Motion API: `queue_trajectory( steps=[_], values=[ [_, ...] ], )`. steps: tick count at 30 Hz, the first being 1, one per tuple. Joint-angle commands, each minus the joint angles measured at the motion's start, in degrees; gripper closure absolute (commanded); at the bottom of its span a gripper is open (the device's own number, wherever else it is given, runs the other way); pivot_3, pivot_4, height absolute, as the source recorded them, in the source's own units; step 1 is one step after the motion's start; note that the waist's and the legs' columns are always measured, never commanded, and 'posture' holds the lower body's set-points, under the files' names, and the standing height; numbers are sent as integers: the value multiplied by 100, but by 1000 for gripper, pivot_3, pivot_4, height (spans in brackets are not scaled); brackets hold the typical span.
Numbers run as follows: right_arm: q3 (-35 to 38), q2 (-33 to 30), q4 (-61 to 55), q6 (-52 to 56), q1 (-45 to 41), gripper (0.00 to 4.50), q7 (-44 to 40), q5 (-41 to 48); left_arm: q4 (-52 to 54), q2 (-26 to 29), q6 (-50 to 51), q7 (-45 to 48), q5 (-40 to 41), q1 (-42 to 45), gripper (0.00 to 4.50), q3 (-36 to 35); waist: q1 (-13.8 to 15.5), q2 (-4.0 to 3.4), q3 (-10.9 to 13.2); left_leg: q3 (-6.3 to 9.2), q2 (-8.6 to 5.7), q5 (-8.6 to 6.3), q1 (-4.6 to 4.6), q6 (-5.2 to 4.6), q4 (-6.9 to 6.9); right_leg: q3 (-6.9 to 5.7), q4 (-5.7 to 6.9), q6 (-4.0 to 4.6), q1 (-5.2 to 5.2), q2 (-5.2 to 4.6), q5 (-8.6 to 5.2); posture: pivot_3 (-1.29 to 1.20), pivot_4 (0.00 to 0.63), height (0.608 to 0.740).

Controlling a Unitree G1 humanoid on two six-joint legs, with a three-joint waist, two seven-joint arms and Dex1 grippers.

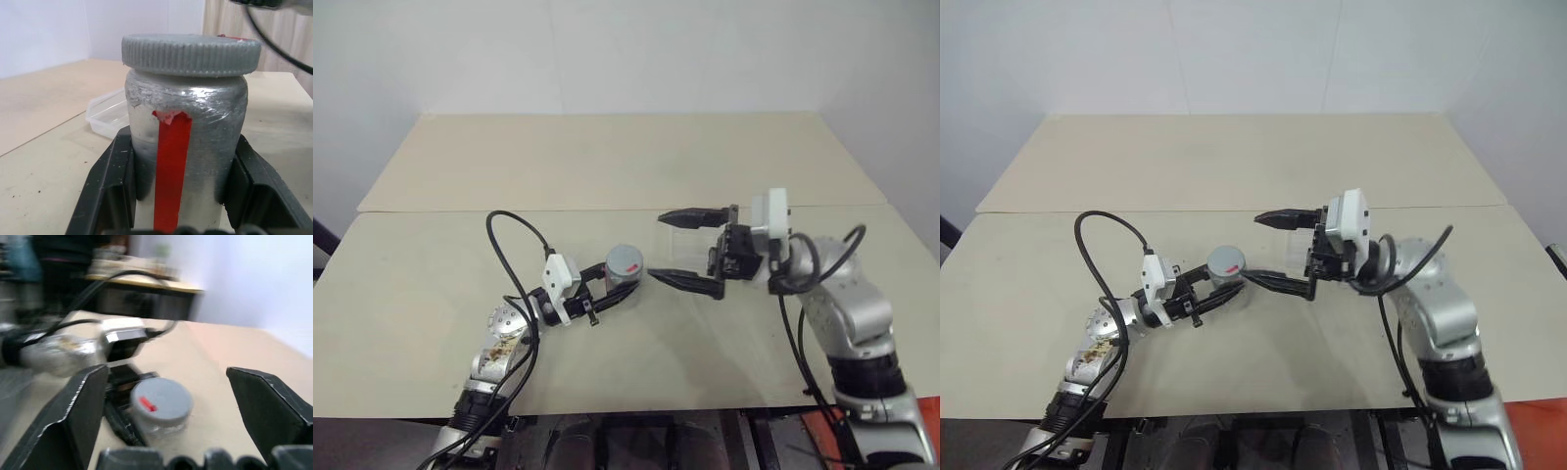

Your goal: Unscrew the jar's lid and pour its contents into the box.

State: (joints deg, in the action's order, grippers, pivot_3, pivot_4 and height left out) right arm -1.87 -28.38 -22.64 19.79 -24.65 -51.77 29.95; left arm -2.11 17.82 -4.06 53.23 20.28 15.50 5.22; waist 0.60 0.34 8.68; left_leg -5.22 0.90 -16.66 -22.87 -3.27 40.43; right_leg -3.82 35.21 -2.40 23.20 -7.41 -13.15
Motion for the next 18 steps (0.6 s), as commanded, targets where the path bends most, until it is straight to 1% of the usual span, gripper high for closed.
queue_trajectory(
  steps=[1, 3, 4, 8, 10, 12, 18],
  values=[
    [-271, 824, -1057, 689, 276, 24, 2005, -574, -146, -159, -358, -290, -166, 212, 2597, -108, -9, 0, -1, 0, -1, 1, -1, 1, 0, 0, 0, 0, 1, 0, 0, 0, 150, 740],
    [-468, 1278, -1358, 863, 509, 24, 2754, -950, -253, -225, -469, -398, -249, 285, 2597, -119, -5, -1, -1, -1, -2, 3, 0, 6, 0, 2, 14, 1, 3, 0, 1, 0, 150, 740],
    [-534, 1432, -1470, 916, 616, 24, 2979, -1059, -290, -248, -499, -426, -269, 309, 2597, -128, -2, 0, -1, 0, -4, 4, -1, 5, 1, 2, 16, 1, 3, 0, 1, 0, 150, 740],
    [-1057, 1688, -1620, 928, 1001, 24, 3650, -1796, -407, -304, -593, -530, -339, 392, 2597, -121, 9, 0, -1, 5, -9, 5, -4, 3, 1, -3, 10, 0, -3, 0, 1, 0, 150, 740],
    [-1201, 1765, -1553, 863, 1048, 24, 3779, -1972, -447, -316, -612, -543, -348, 423, 2597, -108, -3, 0, -1, 3, -11, 5, -4, 3, 0, -3, 9, 0, -2, 2, 0, 0, 150, 740],
    [-1355, 1733, -1475, 786, 1058, 24, 3720, -2082, -493, -323, -644, -545, -373, 444, 2597, -95, -16, 0, -1, 2, -11, 5, -3, 3, 0, -3, 9, 0, -1, 8, 0, 0, 150, 740],
    [-1463, 1857, -1192, 652, 925, 24, 3648, -2117, -515, -318, -681, -551, -408, 461, 2597, -95, -49, 0, -1, 4, -10, 6, -1, 4, 0, -2, 2, 0, -5, 13, 0, 0, 150, 740]
  ],
)
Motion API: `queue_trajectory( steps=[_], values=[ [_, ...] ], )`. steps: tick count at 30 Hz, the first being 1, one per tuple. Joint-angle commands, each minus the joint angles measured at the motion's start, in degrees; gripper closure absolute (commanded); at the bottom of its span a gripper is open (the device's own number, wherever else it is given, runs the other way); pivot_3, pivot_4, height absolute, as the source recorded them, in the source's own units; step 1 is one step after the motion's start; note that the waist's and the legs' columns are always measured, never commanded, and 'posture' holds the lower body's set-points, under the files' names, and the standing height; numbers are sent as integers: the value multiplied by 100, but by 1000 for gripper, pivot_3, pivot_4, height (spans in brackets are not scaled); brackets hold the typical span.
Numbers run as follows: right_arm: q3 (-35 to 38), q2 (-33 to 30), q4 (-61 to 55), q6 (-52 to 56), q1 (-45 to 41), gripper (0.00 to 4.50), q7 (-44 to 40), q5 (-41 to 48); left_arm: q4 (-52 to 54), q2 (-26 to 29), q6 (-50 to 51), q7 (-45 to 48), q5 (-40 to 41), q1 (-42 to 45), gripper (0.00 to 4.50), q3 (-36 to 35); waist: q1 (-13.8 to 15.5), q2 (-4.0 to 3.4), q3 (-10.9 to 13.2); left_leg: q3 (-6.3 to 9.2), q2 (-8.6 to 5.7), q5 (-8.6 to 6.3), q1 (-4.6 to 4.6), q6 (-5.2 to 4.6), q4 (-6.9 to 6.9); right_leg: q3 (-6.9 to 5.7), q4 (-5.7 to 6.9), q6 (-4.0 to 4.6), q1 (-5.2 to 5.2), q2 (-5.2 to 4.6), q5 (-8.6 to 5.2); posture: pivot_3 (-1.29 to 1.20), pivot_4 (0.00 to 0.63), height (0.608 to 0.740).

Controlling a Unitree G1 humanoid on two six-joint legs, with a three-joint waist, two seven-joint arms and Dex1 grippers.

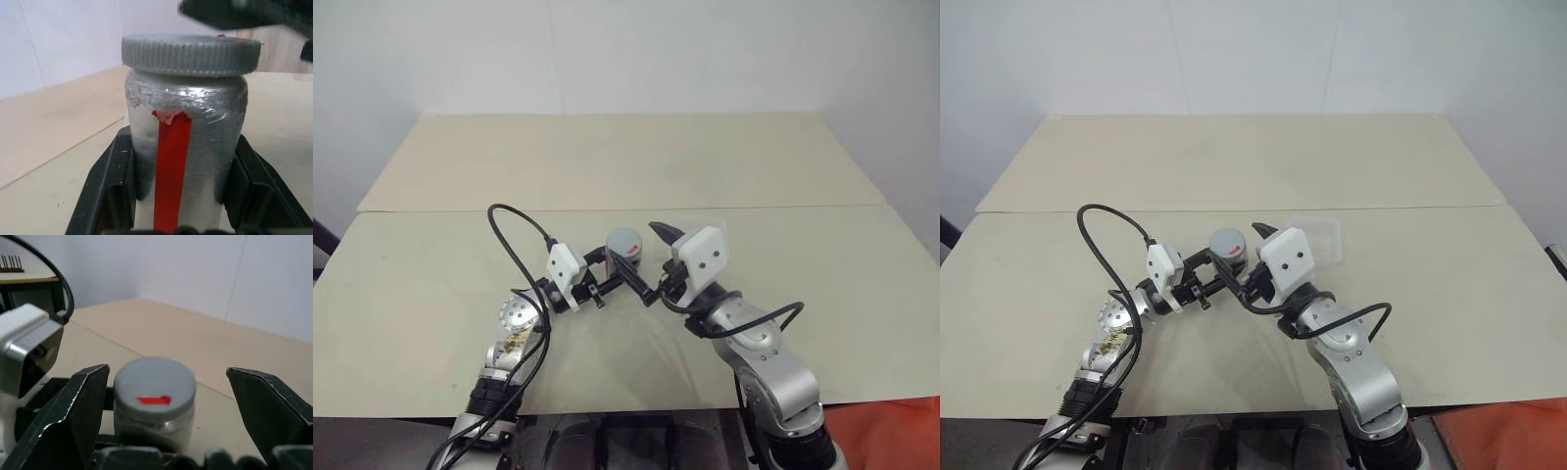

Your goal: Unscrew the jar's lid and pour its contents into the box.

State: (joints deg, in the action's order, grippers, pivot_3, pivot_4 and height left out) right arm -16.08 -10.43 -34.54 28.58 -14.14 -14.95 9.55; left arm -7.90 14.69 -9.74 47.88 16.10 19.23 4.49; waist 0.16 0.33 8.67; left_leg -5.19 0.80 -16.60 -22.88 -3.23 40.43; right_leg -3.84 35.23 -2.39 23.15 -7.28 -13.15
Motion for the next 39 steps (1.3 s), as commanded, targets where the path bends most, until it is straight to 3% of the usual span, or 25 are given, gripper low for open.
queue_trajectory(
  steps=[1, 17, 22, 28, 32, 39],
  values=[
    [-53, 80, 45, -252, -148, 24, -38, -91, 61, -7, -115, -17, 2, 90, 2597, -24, -10, 0, 0, 0, 0, 0, 0, 0, 0, 0, 0, 0, 1, 0, 0, 0, 150, 740],
    [-48, 325, 492, -410, -255, 24, -39, -205, 164, 2, -86, -26, -27, 34, 2597, 25, -47, 0, 0, 1, 3, 0, -1, 0, -1, 0, 4, 0, 2, 0, 0, 0, 150, 740],
    [-49, 316, 509, -413, -215, 1627, -103, -194, 128, -36, -119, -31, -37, 51, 2597, 46, -53, 0, 0, 2, 2, 0, -1, 0, -1, 0, 4, 0, 2, 0, 0, 0, 150, 740],
    [-33, 246, 518, -425, -209, 1715, -256, -154, 156, -42, -130, 21, -31, 20, 2597, 75, -64, 0, 0, 2, 2, 0, -1, 0, -1, 0, 4, 0, 1, 0, 0, 0, 150, 740],
    [211, -70, 566, -469, -185, 1715, -966, 396, 340, -13, -13, 190, 157, -47, 2597, 79, -64, 0, 0, 2, 3, 0, -1, -1, -1, 0, 3, 0, 1, 0, 0, 0, 150, 740],
    [663, -1174, 1622, -782, -910, 1715, -3633, 1649, 817, 76, 296, 548, 420, -249, 2597, 210, -87, 0, 0, 2, 6, -2, 3, -6, 0, 4, -3, 1, -1, 0, 1, 0, 150, 740]
  ],
)
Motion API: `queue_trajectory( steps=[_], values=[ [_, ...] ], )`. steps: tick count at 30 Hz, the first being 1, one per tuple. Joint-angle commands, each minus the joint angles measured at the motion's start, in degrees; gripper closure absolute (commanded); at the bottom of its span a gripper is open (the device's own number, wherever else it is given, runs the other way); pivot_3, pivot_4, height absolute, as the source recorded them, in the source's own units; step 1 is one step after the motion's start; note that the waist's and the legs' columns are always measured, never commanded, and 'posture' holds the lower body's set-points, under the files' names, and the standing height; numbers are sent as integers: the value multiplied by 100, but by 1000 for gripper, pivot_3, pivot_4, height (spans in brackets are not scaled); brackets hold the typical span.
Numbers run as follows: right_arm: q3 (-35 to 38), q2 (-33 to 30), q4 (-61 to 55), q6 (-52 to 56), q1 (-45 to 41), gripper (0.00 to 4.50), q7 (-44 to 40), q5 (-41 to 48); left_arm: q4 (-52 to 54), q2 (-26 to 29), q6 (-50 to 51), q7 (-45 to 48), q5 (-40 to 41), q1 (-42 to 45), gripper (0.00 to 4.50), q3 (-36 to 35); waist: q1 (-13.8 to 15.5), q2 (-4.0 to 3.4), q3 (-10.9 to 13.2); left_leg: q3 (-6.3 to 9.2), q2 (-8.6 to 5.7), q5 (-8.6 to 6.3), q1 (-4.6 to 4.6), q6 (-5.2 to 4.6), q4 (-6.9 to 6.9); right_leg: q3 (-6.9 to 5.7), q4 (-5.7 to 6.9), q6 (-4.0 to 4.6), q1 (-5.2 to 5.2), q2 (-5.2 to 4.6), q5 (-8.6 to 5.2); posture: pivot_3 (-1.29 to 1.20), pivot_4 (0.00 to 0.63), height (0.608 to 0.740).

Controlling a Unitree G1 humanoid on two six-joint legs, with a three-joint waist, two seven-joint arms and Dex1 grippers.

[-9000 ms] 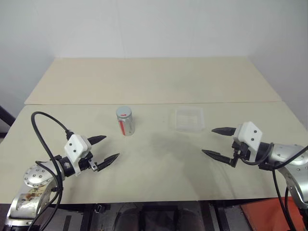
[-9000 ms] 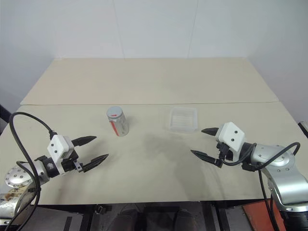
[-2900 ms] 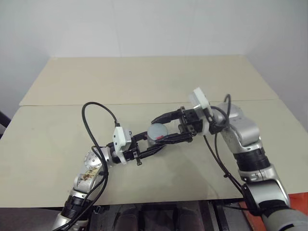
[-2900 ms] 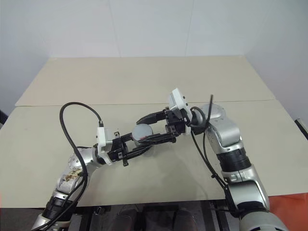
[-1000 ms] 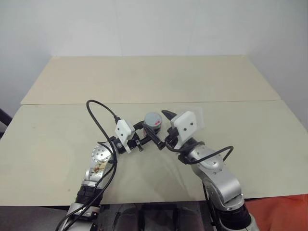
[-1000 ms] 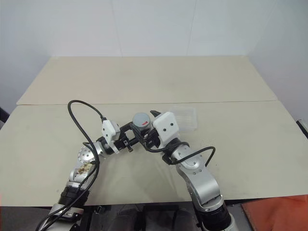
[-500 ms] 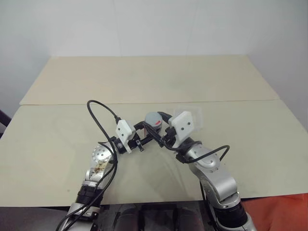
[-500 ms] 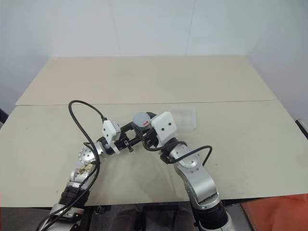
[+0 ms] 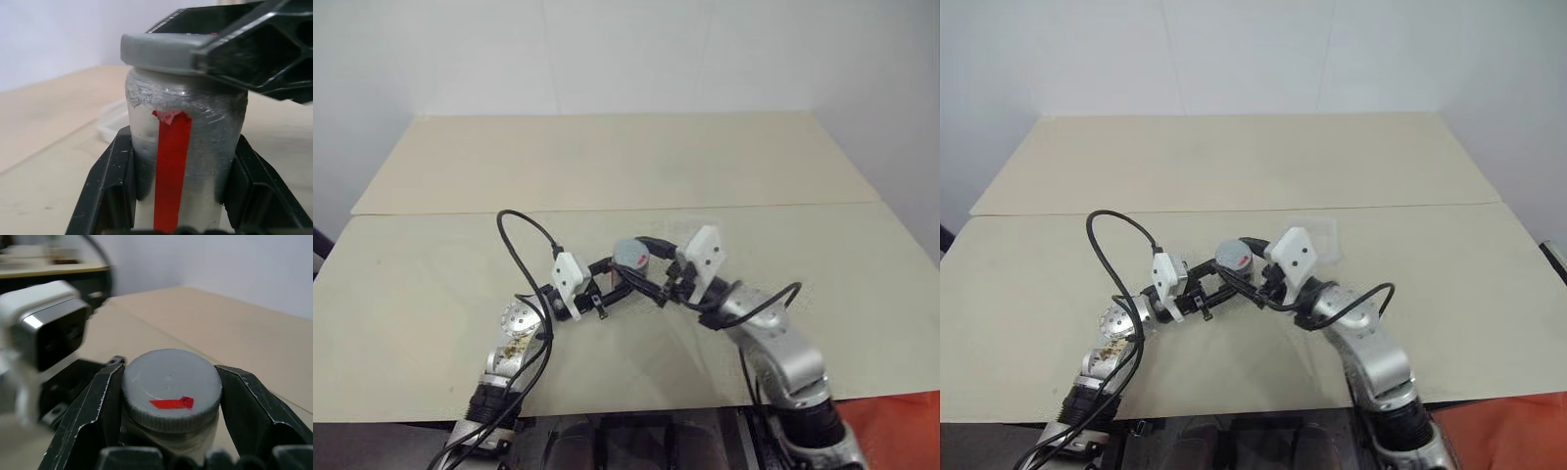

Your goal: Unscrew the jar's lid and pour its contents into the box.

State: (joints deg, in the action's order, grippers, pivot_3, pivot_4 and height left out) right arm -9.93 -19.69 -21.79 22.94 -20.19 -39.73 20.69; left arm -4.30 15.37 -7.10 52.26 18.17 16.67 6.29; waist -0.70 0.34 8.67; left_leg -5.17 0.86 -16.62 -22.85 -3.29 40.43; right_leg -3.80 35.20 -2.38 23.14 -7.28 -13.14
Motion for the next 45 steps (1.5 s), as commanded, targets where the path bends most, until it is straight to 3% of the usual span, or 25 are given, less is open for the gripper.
queue_trajectory(
  steps=[1, 4, 10, 18, 23, 24, 27, 35, 39, 45],
  values=[
    [21, -403, 584, -302, -478, 1715, -1600, 609, 513, 11, 71, 141, 240, -15, 2597, 53, -3, 0, 0, 0, 0, -1, 1, -2, 0, 2, -1, 0, 0, 0, 0, 0, 150, 740],
    [-268, -822, 1463, -730, -1125, 1715, -3232, 645, 683, 35, 163, 227, 300, -86, 2597, 100, -8, 0, 0, -3, 1, -3, 1, -6, 0, 6, 1, 0, -1, 0, 0, 0, 150, 740],
    [-585, -669, 3376, -1056, -2460, 1715, -5142, 785, 836, -16, 190, 209, 266, -139, 2597, 201, -5, 0, 0, -3, 3, -3, 1, -7, 0, 5, 8, 1, 0, 0, 1, 0, 150, 740],
    [-1637, -962, 4323, -1844, -3204, 1715, -5277, 1322, 898, -68, 199, 163, 264, -140, 2597, 262, 26, 0, 0, -3, 1, -3, -4, -7, 2, -2, 7, 0, 1, -11, 2, 0, 150, 740],
    [-1597, -1005, 4584, -1877, -3288, 1715, -5277, 1526, 853, -56, 174, 155, 256, -122, 2597, 246, 10, 0, 0, -3, 3, -3, -3, -6, 2, -3, 9, 0, 1, -11, 2, 0, 150, 740],
    [-1486, -1032, 4578, -1819, -3275, 1005, -5277, 1617, 827, -51, 158, 163, 243, -126, 2597, 248, 10, 0, 0, -4, 4, -3, -3, -6, 3, -2, 9, 0, 1, -11, 2, 0, 150, 740],
    [-1074, -1013, 4513, -1851, -3174, 145, -5277, 1581, 798, -38, 142, 169, 229, -133, 2597, 256, 26, 0, 0, -4, 3, -3, -4, -6, 4, -2, 10, 0, 1, -12, 2, 0, 150, 740],
    [326, -1427, 2464, -1485, -2061, 28, -4183, 1705, 749, 18, 152, 156, 238, -138, 2597, 222, 136, 0, 0, -2, 4, -3, -11, -5, 5, -7, 6, -1, 4, -13, 2, 0, 150, 740],
    [972, -1167, 1141, -957, -1393, 28, -2041, 1501, 620, 0, 98, 79, 163, -98, 2597, 209, 134, 0, 0, -3, 5, -2, -6, -4, 6, -5, 11, -1, 3, -13, 3, 0, 150, 740],
    [558, -591, -1082, -125, -78, 28, 285, 606, 388, -37, 6, -9, 56, 35, 2597, 171, 138, -1, 0, -4, 3, 0, -7, 0, 4, -4, 16, 0, 8, -13, 2, 0, 150, 740]
  ],
)
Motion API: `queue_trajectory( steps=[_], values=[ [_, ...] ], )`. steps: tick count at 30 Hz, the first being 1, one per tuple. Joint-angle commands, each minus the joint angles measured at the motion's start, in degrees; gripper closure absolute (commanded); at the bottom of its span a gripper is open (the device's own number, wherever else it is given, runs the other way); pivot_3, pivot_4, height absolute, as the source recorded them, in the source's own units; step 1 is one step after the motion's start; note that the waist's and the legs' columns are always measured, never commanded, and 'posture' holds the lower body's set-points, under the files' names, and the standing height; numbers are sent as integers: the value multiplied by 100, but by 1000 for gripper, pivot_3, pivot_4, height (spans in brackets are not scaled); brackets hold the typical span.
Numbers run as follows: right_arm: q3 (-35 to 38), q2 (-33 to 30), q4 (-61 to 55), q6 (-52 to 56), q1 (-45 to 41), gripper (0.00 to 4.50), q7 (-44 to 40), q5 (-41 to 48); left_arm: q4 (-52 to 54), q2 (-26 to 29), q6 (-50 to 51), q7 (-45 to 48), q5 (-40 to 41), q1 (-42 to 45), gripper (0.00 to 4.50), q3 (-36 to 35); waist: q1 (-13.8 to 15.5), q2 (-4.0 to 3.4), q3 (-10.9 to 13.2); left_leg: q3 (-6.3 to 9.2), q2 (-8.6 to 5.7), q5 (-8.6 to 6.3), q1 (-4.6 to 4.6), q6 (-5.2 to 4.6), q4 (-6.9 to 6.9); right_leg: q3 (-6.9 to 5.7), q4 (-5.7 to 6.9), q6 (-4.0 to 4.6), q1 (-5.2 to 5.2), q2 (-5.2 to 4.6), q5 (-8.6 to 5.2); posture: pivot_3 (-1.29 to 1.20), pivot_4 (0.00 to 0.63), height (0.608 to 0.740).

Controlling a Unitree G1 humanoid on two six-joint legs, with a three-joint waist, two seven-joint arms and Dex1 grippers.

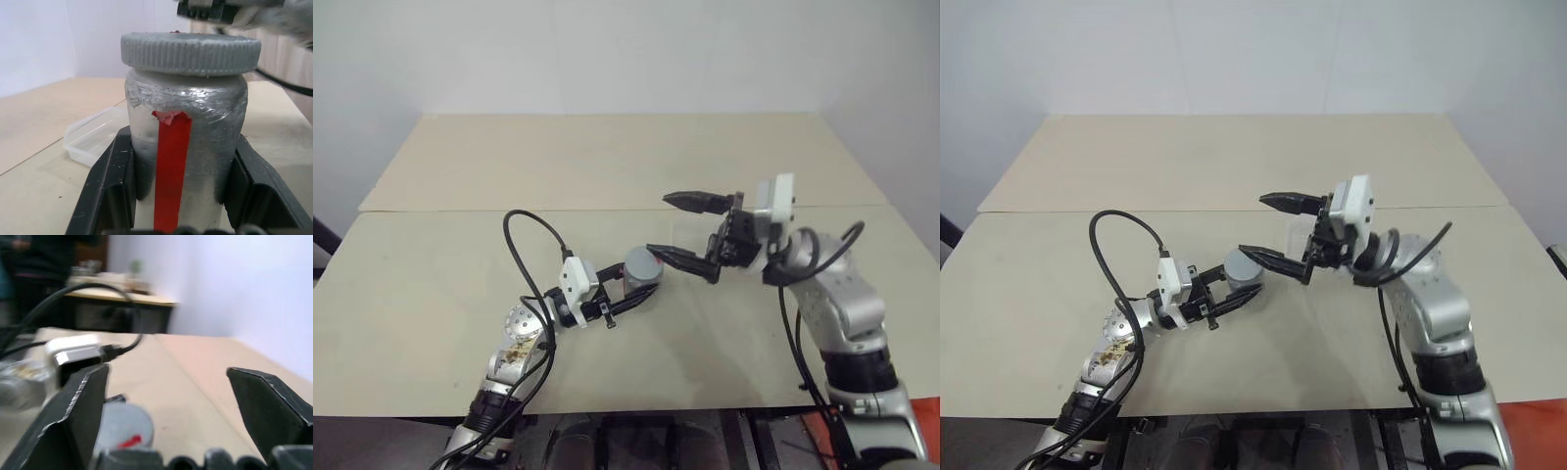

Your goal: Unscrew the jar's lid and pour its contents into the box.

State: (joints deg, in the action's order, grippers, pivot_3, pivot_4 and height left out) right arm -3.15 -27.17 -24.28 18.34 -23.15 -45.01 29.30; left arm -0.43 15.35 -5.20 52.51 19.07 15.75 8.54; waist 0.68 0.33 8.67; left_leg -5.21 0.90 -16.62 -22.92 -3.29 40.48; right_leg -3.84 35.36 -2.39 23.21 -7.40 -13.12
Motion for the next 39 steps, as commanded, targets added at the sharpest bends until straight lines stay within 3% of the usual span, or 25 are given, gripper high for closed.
queue_trajectory(
  steps=[1, 5, 9, 25, 39],
  values=[
    [-270, 280, -1055, 412, 384, 28, 1099, -456, -69, -38, -211, -32, -47, 167, 2597, -63, 0, 0, 0, -1, -3, 0, 0, 0, 1, 1, 0, 0, -1, -1, 0, 0, 150, 740],
    [-483, 1003, -1491, 890, 642, 28, 2146, -567, -286, -41, -311, 11, -93, 296, 2597, -91, -5, -1, -1, 3, -3, 0, 2, 0, 9, -1, -5, 0, -5, 4, 0, 0, 150, 740],
    [-743, 1039, -1574, 1130, 519, 28, 2438, -998, -422, -55, -350, 83, -57, 429, 2597, -106, -15, -1, -1, 2, -6, 0, 3, -1, 16, 3, -7, -1, -7, 4, 0, 0, 150, 740],
    [-1136, 1233, -980, 994, 446, 28, 2553, -1728, -642, -124, -524, 156, -101, 507, 2597, -97, -24, -1, -1, 3, -7, -1, 0, -3, 15, 1, -6, -1, -6, 9, 0, 0, 150, 740],
    [-842, 1146, -1045, 957, 657, 28, 2517, -1823, -961, -71, -660, 166, -102, 544, 2597, -215, -28, -1, -1, 4, -6, -1, 0, -4, 15, 1, -6, -1, -6, 9, 0, 0, 150, 740]
  ],
)
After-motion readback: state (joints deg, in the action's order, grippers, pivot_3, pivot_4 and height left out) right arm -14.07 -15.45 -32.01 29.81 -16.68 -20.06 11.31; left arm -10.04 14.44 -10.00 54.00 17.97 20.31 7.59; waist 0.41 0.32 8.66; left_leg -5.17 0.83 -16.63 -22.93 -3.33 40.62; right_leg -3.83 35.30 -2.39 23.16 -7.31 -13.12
